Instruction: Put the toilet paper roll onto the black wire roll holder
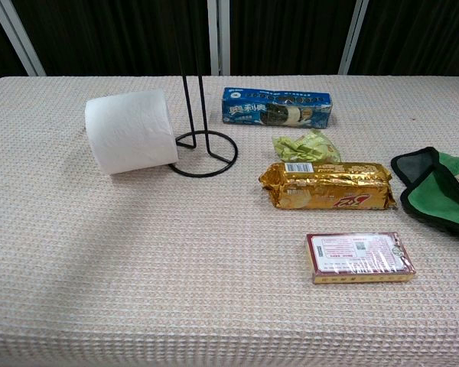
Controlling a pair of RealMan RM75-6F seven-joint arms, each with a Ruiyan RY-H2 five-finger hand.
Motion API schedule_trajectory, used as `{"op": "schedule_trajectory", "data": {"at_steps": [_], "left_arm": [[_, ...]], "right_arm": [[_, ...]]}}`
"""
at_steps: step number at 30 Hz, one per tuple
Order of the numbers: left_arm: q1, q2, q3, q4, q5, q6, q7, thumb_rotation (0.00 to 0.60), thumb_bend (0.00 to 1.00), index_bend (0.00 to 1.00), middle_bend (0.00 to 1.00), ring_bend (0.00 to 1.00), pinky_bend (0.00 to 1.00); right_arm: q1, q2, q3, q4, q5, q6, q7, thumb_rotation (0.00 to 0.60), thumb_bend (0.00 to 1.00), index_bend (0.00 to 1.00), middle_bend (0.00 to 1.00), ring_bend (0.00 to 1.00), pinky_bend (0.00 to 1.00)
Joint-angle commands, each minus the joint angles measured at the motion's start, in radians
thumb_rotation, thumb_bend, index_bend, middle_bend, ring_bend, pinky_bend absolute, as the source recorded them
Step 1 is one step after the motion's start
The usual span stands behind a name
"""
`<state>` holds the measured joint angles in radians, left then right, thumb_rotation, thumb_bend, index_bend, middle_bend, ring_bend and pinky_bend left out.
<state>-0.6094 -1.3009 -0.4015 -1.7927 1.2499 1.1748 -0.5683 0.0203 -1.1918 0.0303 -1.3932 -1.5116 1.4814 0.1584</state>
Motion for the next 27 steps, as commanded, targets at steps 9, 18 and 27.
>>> {"op": "schedule_trajectory", "data": {"at_steps": [9,18,27], "left_arm": [[0.003,0.007,0.000,-0.008,0.007,0.002,-0.001,0.600,0.11,0.00,0.04,0.07,0.19],[0.000,0.021,0.010,-0.002,0.014,-0.008,0.030,0.600,0.11,0.00,0.05,0.07,0.19],[-0.015,0.063,0.043,-0.003,0.012,-0.064,0.125,0.600,0.11,0.00,0.06,0.07,0.19]], "right_arm": [[-0.001,0.002,-0.002,-0.009,-0.003,0.002,-0.009,0.600,0.28,0.00,0.00,0.00,0.00],[0.000,0.001,0.000,-0.007,0.000,0.000,-0.008,0.600,0.28,0.00,0.00,0.00,0.00],[0.003,0.000,0.000,-0.005,0.005,-0.010,-0.011,0.600,0.27,0.00,0.00,0.00,0.00]]}}
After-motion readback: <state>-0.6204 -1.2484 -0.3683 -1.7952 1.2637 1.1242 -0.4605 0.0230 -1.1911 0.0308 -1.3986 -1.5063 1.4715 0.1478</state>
